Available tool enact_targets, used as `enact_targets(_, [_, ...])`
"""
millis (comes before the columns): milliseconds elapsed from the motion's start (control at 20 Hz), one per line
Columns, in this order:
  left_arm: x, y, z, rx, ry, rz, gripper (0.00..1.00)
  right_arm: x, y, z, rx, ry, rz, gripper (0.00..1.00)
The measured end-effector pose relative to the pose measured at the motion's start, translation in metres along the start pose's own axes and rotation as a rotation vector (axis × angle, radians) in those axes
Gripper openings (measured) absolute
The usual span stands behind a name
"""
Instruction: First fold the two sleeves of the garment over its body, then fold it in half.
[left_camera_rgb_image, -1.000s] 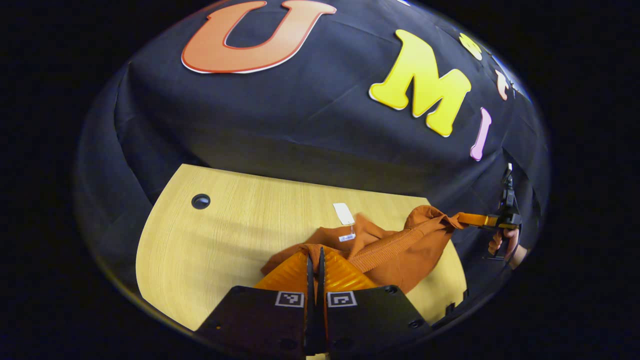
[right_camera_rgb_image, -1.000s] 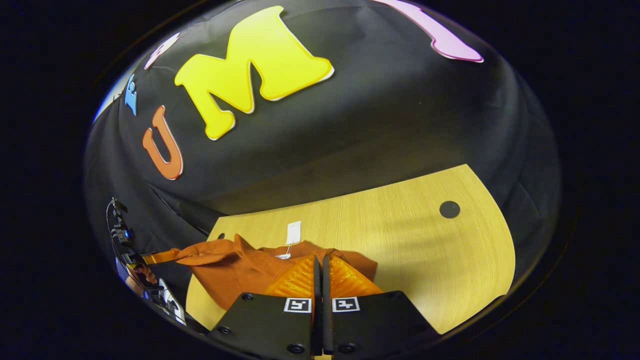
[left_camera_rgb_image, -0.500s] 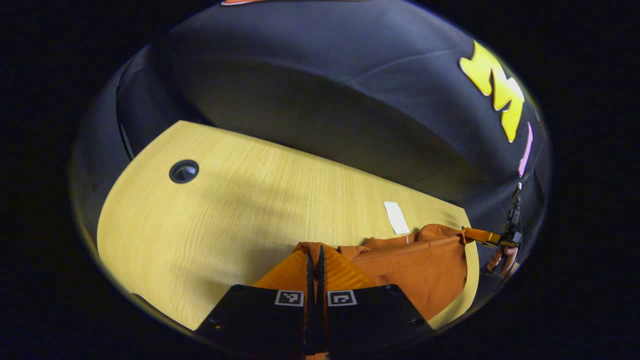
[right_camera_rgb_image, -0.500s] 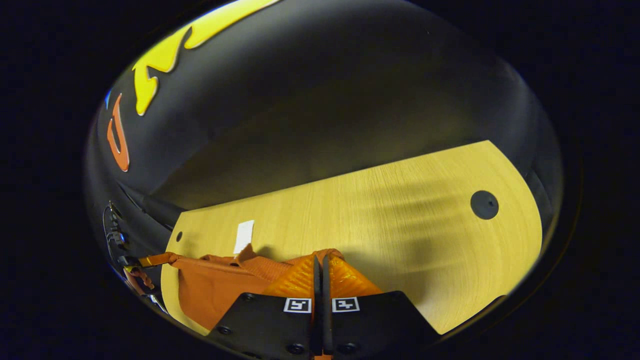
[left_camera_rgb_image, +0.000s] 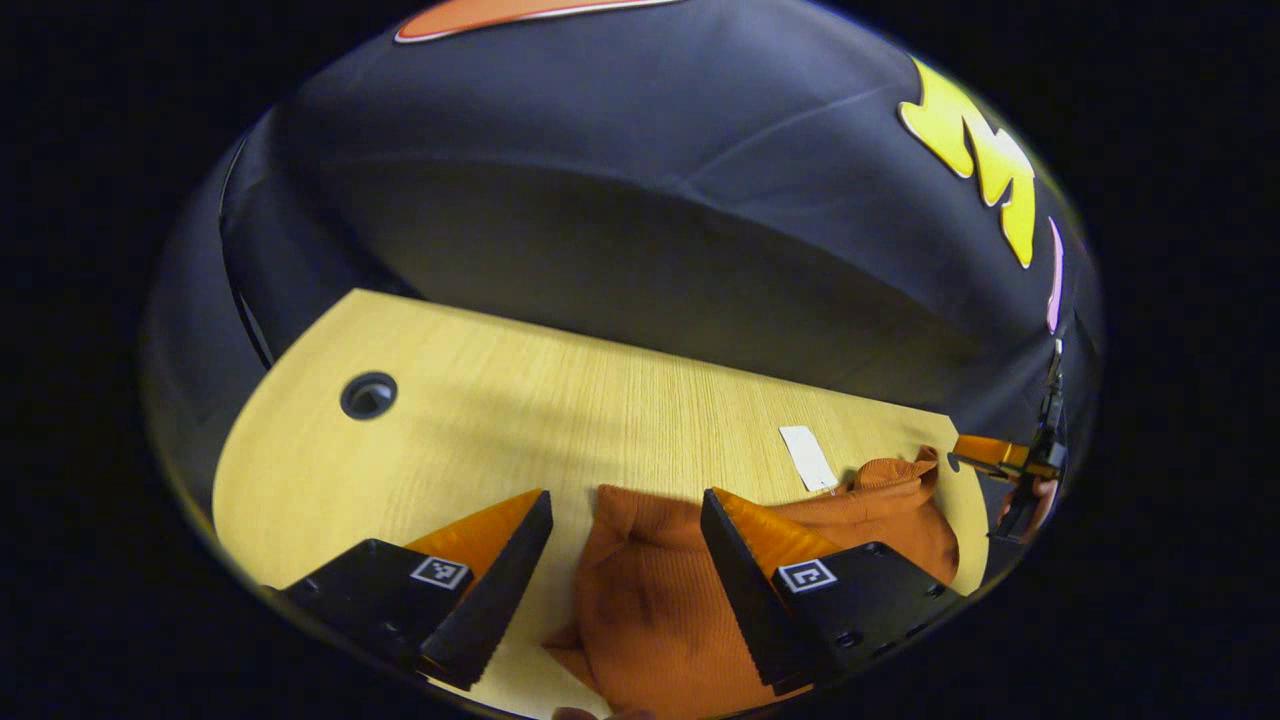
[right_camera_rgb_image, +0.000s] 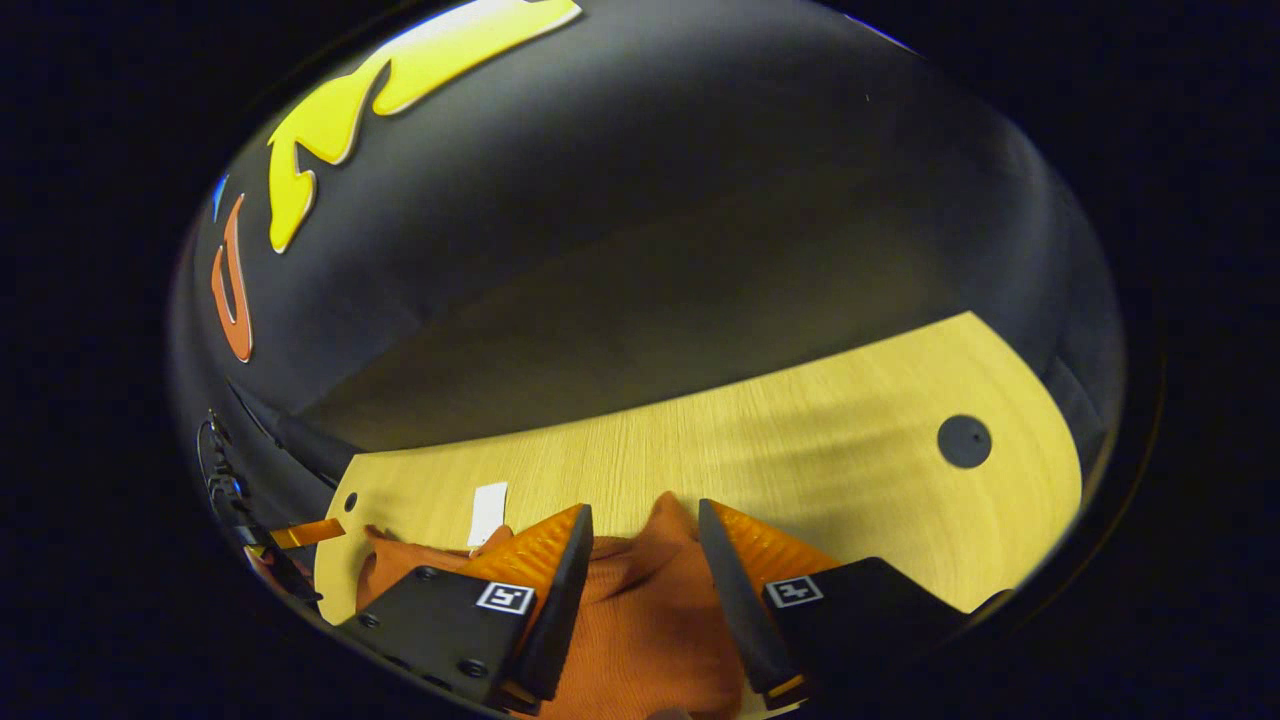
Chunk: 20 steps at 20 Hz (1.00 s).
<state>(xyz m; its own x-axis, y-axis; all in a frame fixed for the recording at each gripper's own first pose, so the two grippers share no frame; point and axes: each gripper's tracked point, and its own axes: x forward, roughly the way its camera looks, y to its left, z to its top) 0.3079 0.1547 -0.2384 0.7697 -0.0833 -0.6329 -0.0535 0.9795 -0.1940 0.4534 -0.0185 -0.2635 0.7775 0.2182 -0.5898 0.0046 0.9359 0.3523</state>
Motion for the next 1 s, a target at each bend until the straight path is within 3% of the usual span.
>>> enact_targets(50, [-0.011,-0.002,0.006,0.002,-0.012,0.001,0.99,-0.013,0.004,0.006,-0.017,-0.016,-0.001,0.74])
enact_targets(100, [-0.022,-0.006,0.013,-0.007,-0.036,-0.002,0.99,-0.025,0.013,0.011,-0.035,-0.036,-0.004,0.67])
enact_targets(150, [-0.035,-0.010,0.022,-0.017,-0.068,-0.002,0.99,-0.042,0.021,0.017,-0.062,-0.064,-0.014,0.75])
enact_targets(300, [-0.088,-0.025,0.047,0.011,-0.187,0.009,0.99,-0.106,0.040,0.033,-0.143,-0.162,-0.048,0.79])
enact_targets(350, [-0.111,-0.032,0.054,0.035,-0.230,0.015,0.99,-0.130,0.053,0.039,-0.162,-0.203,-0.048,0.86])
enact_targets(550, [-0.213,-0.078,0.084,0.126,-0.423,0.025,0.99,-0.238,0.108,0.051,-0.239,-0.352,-0.027,0.89])
enact_targets(750, [-0.309,-0.134,0.096,0.191,-0.604,0.000,0.98,-0.338,0.165,0.044,-0.295,-0.500,0.048,0.89])
enact_targets(850, [-0.352,-0.156,0.092,0.194,-0.673,0.026,0.98,-0.379,0.179,0.039,-0.309,-0.579,0.078,0.90])
enact_targets(1000, [-0.406,-0.183,0.076,0.179,-0.769,0.046,0.97,-0.433,0.169,0.018,-0.317,-0.653,0.073,0.90])
